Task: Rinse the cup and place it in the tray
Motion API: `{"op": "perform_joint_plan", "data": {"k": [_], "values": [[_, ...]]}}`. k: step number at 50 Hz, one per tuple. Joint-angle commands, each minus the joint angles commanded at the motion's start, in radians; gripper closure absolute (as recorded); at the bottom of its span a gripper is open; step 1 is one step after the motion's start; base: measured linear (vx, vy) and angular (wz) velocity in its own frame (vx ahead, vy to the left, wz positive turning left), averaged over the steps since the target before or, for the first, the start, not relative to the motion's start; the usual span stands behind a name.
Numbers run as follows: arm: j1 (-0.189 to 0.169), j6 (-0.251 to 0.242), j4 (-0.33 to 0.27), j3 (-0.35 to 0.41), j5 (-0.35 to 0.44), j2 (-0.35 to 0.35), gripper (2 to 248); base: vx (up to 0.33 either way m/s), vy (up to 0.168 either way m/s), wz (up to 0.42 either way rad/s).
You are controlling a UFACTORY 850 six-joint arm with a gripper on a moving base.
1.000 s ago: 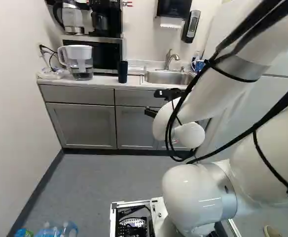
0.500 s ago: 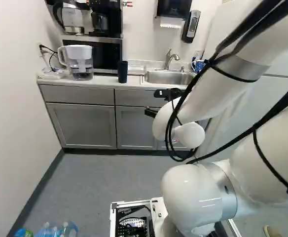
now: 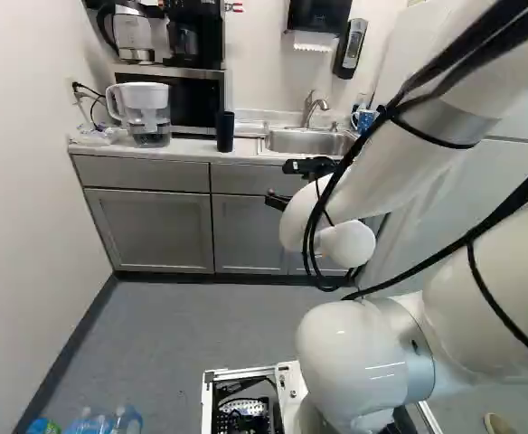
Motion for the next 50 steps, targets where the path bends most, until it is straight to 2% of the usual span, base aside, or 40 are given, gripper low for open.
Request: {"op": "perform_joint_plan", "data": {"k": [50], "values": [[-0.014, 0.000, 0.000, -0.140, 0.000, -0.020, 3, 0.000, 0.000, 0.000]]}}
